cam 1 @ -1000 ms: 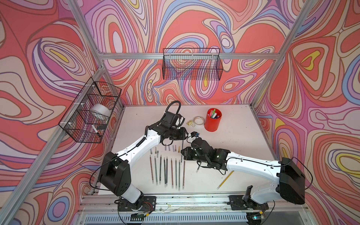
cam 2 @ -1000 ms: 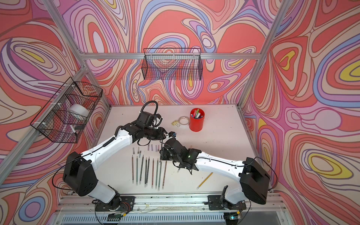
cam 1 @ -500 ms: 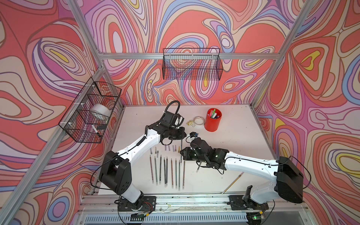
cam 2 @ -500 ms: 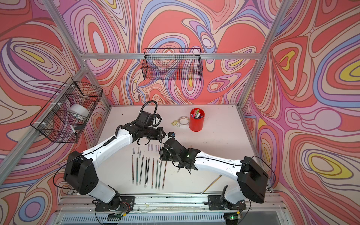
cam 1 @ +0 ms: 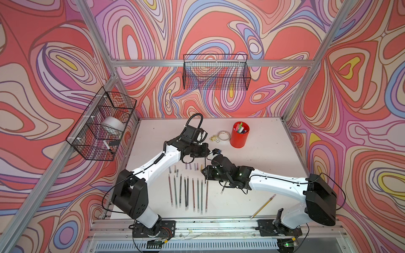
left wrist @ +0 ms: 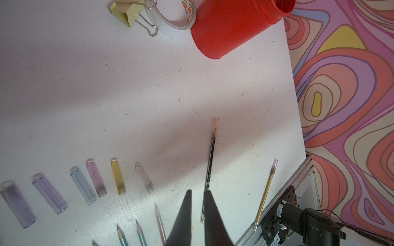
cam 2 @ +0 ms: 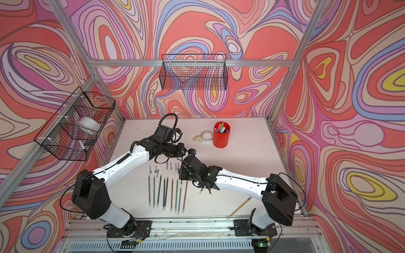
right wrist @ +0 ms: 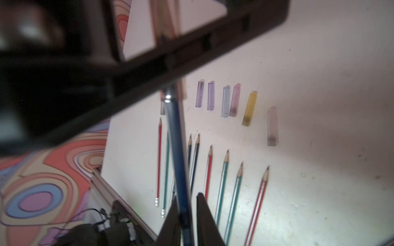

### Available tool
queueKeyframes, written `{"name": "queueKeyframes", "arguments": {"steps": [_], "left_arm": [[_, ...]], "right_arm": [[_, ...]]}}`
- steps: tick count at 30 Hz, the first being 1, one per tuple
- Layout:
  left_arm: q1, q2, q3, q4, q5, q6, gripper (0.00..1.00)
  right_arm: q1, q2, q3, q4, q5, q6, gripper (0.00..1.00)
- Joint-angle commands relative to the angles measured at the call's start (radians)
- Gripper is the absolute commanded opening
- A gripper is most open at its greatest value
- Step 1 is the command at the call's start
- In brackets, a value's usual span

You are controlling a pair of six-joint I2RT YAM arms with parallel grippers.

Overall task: Remove the protective cover of the pencils
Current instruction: Remove the protective sleeve from the pencil, then place the pencil at the center of the board.

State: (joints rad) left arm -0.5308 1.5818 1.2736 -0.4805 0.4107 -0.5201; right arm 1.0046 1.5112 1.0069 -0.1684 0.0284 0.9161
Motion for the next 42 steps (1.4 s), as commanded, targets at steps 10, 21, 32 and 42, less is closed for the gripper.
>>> {"name": "queueKeyframes", "arguments": {"steps": [10, 21, 32, 42], "left_arm": [[0.0, 0.015, 0.024, -0.012, 0.0, -0.006, 0.0], [0.0, 0.02, 0.027, -0.018, -0.005, -0.006, 0.0], [0.0, 0.063, 0.06, -0.079, -0.04, -0.003, 0.0], [-0.005, 0.146, 0.113, -0.146, -0.034, 0.0, 0.0]], "right_arm": [[0.02, -0.029, -0.044, -0.014, -0.009, 0.042, 0.0], [0.097, -0.073, -0.112, -0.038, 0.044, 0.106, 0.0], [0.144, -0.107, -0.229, -0.152, 0.077, 0.291, 0.0], [0.152, 0.005, -0.183, -0.253, 0.04, 0.34, 0.0]]}}
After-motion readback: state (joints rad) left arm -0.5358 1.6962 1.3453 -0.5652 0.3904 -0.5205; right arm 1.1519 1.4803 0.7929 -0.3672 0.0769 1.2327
